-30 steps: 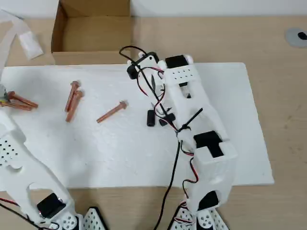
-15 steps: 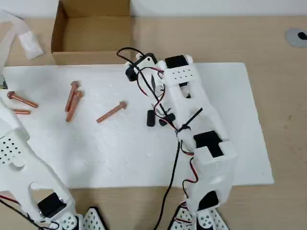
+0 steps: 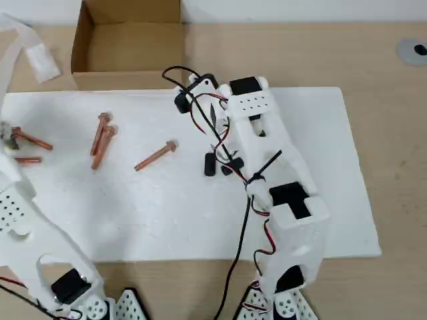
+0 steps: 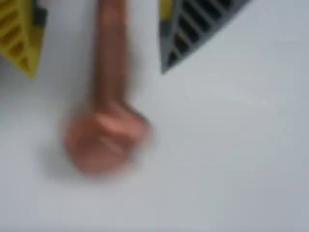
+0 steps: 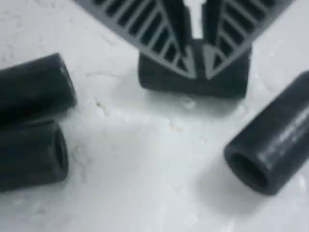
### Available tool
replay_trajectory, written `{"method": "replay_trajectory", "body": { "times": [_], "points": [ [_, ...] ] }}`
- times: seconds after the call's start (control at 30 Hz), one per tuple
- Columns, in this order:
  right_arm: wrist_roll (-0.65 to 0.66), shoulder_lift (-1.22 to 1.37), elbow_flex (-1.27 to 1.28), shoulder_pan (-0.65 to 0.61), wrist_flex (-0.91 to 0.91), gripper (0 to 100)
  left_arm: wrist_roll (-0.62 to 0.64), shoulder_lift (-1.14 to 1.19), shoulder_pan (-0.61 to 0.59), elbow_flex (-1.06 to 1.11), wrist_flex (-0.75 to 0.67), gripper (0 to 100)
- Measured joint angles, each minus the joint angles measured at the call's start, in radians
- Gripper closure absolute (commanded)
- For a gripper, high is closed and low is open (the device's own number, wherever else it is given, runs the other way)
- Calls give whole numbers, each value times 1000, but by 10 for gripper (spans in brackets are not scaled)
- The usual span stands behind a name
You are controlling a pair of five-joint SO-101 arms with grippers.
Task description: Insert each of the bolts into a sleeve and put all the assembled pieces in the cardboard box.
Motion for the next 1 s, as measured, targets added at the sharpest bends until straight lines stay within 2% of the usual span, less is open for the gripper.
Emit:
{"method": "replay_trajectory", "body": {
  "times": [0.17, 0.4, 0.9, 1.0],
  "points": [
    [0, 0, 0, 0, 0, 989, 37, 0, -57, 9, -37, 822],
    [0, 0, 0, 0, 0, 989, 40, 0, -55, 12, -118, 822],
    [0, 0, 0, 0, -3, 989, 38, 130, -9, -8, -169, 823],
    [0, 0, 0, 0, -5, 989, 38, 132, -9, -9, -170, 926]
  ]
}}
